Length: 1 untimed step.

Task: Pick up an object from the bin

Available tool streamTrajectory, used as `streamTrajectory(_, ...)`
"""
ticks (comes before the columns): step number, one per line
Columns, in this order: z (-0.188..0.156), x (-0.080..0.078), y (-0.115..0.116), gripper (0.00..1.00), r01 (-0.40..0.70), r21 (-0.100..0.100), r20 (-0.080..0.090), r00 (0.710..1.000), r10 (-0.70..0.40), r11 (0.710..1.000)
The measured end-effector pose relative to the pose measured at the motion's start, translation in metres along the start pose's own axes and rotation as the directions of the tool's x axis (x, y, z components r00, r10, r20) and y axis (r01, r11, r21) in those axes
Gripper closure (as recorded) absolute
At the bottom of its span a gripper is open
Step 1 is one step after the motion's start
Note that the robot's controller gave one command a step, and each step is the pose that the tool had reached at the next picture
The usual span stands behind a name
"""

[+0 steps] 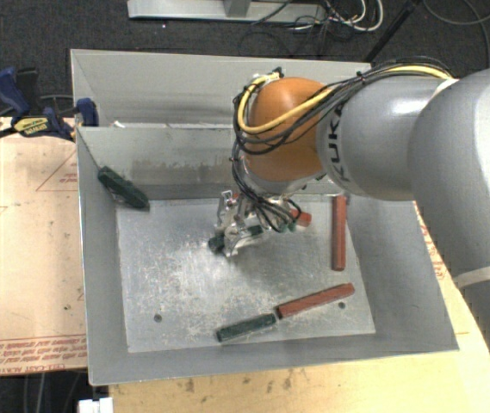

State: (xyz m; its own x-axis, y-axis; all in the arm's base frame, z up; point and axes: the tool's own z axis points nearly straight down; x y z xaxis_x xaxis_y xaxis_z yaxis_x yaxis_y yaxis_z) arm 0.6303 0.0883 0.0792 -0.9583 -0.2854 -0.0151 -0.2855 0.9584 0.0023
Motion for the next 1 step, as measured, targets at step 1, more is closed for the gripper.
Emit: streamTrajectory(1,-0.1630,-0.0133,0.0104,1.00,-0.017,0.003,-0.007,1.000,0.017,1.000)
